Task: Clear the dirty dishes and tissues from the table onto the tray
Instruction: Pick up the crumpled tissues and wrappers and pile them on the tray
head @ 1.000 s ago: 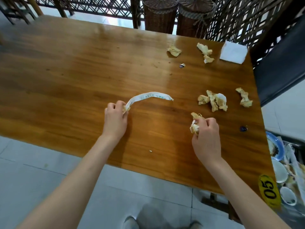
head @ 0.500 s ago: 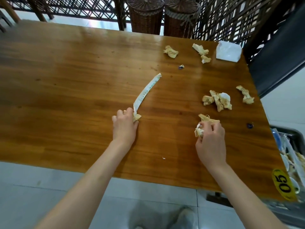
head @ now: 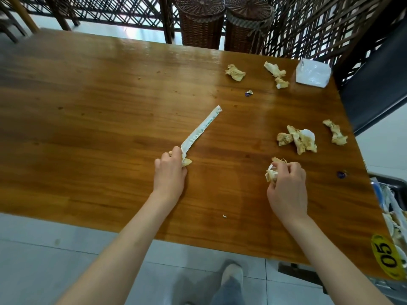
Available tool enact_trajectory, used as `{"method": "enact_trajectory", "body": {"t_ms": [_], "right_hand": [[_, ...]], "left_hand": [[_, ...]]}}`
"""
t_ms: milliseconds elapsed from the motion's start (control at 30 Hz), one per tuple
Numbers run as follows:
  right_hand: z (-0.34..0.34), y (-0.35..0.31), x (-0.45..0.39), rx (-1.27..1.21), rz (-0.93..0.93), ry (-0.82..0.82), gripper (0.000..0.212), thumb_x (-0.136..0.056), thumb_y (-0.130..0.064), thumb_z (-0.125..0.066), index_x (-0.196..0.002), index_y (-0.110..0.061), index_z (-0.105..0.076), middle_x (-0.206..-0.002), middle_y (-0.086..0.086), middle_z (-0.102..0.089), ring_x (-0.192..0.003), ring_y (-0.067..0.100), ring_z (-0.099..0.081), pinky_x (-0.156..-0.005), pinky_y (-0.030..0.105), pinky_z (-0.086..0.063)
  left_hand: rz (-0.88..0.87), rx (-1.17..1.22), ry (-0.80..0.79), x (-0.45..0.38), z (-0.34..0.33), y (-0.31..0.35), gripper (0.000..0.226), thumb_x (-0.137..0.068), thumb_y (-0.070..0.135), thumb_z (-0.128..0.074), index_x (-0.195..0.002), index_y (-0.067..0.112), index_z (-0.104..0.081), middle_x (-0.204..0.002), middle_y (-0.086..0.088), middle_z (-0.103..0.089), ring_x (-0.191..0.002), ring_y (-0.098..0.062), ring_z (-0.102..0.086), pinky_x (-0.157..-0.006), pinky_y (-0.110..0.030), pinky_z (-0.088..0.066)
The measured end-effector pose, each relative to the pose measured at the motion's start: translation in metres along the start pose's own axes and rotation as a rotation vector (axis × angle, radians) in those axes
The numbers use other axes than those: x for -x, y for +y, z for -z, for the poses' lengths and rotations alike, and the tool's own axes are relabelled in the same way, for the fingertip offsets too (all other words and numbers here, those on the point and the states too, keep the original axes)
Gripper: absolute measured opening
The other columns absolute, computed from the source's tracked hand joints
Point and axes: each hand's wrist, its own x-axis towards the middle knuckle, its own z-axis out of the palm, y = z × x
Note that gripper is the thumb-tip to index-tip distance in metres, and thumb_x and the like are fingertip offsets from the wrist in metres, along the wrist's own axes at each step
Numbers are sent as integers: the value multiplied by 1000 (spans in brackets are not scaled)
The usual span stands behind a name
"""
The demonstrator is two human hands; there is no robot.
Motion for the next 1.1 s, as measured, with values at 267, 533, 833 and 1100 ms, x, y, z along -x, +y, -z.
{"method": "enact_trajectory", "body": {"t_ms": [267, 533, 833, 1100], "right_hand": [[-1, -1, -14, 50, -9, 47, 36, -84, -1, -59, -120, -8, -55, -107, 15, -51, -100, 28, -45, -73, 31, -44], [-13, 10, -28, 122, -84, -266, 51, -89, -31, -54, -136, -22, -40, -140, 13, -37, -127, 33, -33, -96, 47, -42], [-17, 18, -40, 35, 17, -124, 29, -87, 1, -56, -113, -12, -55, -109, 15, -51, -100, 27, -50, -68, 24, -44], [-11, 39, -102, 2, 42, 53, 40, -81, 0, -63, -120, -4, -55, -110, 22, -53, -105, 36, -48, -81, 39, -48]], "left_hand": [[-140, -38, 74, 7, 1, -3, 20, -94, 13, -53, -113, 11, -46, -97, -11, -56, -76, -17, -46, -60, -25, -41], [-106, -28, 89, 5, -4, 0, 14, -93, 10, -54, -106, 11, -50, -94, -10, -58, -77, -18, -46, -62, -27, -46], [-81, 52, 124, 1, -2, 5, 13, -91, 5, -56, -103, 8, -52, -96, -13, -54, -76, -18, -45, -62, -24, -40], [-55, 120, 114, -20, -6, 27, 22, -88, 6, -61, -108, 10, -53, -99, -12, -53, -78, -17, -51, -60, -22, -41]]}}
